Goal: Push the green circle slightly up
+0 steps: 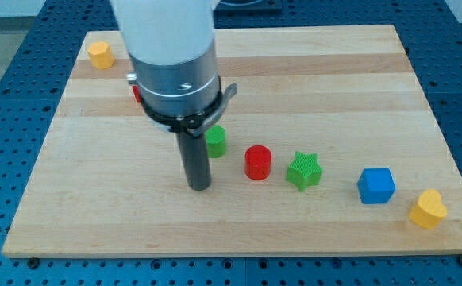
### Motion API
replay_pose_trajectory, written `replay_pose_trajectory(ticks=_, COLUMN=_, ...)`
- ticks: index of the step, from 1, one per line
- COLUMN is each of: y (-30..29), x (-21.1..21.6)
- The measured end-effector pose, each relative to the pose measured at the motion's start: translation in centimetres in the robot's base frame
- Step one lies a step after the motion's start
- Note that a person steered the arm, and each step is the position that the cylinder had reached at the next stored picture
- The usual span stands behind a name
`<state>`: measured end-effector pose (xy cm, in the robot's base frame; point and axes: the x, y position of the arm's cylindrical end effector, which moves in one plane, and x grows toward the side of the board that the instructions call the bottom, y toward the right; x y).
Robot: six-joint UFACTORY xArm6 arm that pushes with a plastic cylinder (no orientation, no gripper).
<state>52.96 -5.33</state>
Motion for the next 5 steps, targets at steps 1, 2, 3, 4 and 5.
replay_pose_trajectory(ticks=1, y=1.1, x=-0.5)
replay_pose_trajectory(ticks=2, y=1.2, x=-0.6)
replay_pose_trajectory(ticks=3, y=1.2, x=-2.5)
replay_pose_trajectory(ticks=4, y=1.2, x=-4.1)
replay_pose_trajectory(ticks=5, y=1.2, x=-4.1)
